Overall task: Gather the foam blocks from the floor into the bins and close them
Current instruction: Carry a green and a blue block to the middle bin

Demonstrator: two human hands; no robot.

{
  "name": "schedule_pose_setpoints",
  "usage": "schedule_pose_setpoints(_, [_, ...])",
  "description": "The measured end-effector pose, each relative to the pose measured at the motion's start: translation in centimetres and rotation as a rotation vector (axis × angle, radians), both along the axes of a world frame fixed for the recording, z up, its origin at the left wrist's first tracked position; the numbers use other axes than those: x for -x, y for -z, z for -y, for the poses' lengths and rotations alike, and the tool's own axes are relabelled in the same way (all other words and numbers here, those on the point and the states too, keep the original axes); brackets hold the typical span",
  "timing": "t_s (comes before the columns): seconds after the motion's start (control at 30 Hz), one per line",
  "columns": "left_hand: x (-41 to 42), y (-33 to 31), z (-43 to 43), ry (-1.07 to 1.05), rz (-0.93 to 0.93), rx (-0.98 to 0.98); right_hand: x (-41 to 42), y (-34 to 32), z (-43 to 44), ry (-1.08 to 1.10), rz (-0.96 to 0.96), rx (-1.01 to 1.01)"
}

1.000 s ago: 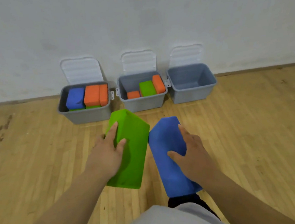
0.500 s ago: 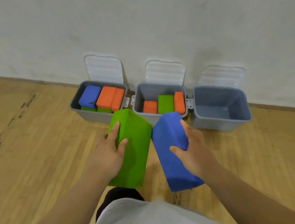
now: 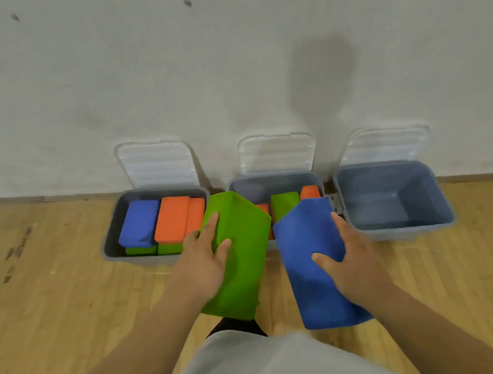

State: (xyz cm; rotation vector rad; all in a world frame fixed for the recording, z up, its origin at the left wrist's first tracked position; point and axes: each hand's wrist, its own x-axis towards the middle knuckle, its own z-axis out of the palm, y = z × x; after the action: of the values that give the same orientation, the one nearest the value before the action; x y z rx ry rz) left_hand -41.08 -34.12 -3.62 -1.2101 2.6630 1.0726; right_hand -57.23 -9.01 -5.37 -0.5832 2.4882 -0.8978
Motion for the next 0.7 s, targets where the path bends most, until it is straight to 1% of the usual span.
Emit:
schedule_pose_setpoints(0.13, [4.7,0.3,6.3,0.008,-0.003,-0.052,2.8,0.6,5.6,0.107,0.064,0.053])
schedule_pose_setpoints(0.23, [7.6,1.1,9.6,0.004,0.058,-0.082,5.2,1.5,8.2,0.152,0.100,0.024])
schedule_pose_setpoints(0.33, [10.1,2.6,11.7,-0.025,0.080,-0.132,8.2,2.6,10.2,0.178,0.141,0.012])
schedule_pose_setpoints(0.47, [13.0,4.6,13.2,-0.108,0.091,-0.173,13.6,4.7,12.4,0.132,0.207,-0.028])
schedule_pose_setpoints(0.7, [17.1,7.6,14.1,-0.306,0.080,-0.162,22.7,8.0,17.2,-0.085,0.310,-0.149])
